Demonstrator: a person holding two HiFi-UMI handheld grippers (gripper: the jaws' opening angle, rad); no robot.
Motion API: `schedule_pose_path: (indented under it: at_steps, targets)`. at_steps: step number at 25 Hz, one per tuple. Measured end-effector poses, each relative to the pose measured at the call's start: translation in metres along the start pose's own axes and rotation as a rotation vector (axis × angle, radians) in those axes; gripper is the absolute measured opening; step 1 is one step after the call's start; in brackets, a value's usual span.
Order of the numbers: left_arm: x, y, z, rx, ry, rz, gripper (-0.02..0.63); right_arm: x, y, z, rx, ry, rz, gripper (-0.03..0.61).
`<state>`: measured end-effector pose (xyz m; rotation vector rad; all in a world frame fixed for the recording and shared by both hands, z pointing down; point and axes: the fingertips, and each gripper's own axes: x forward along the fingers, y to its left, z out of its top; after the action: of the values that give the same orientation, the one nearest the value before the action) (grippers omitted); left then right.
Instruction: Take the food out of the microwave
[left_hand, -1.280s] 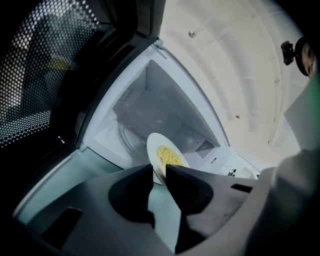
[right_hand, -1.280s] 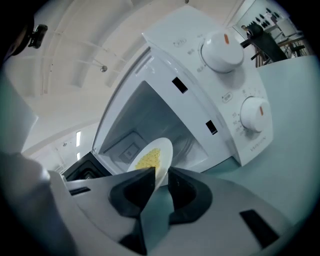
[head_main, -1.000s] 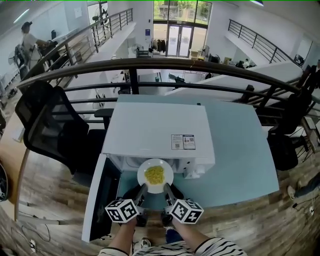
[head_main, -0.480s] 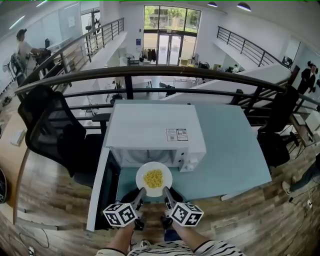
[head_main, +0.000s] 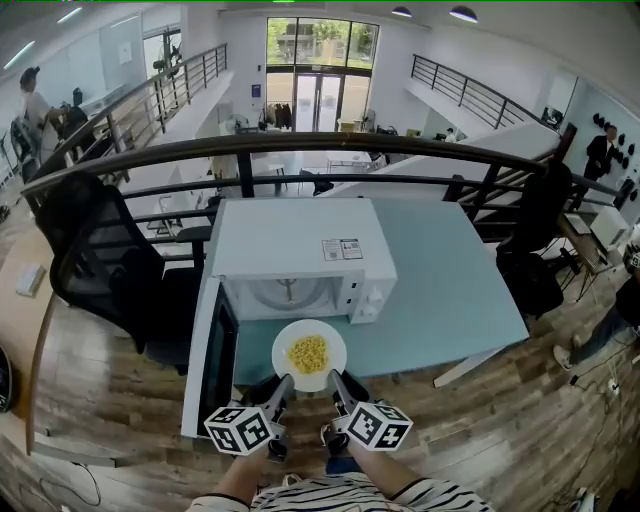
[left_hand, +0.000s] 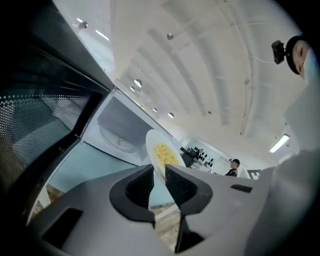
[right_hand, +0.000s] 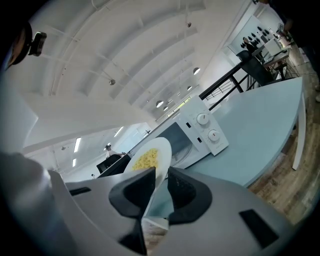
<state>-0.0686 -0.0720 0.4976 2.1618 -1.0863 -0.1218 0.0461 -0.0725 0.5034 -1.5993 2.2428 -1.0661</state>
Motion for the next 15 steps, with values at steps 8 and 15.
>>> schedule_pose_path:
  at_steps: [8, 15]
  targets:
    - [-0.03, -0.014, -0.016, 0.025, 0.018, -0.032, 0.083, -0.033, 0.011, -0.017, 0.012, -0.03, -0.011, 0.087]
    - [-0.051, -0.021, -0.029, 0.039, 0.036, -0.047, 0.083, -0.054, 0.017, -0.033, 0.023, -0.039, -0.022, 0.086]
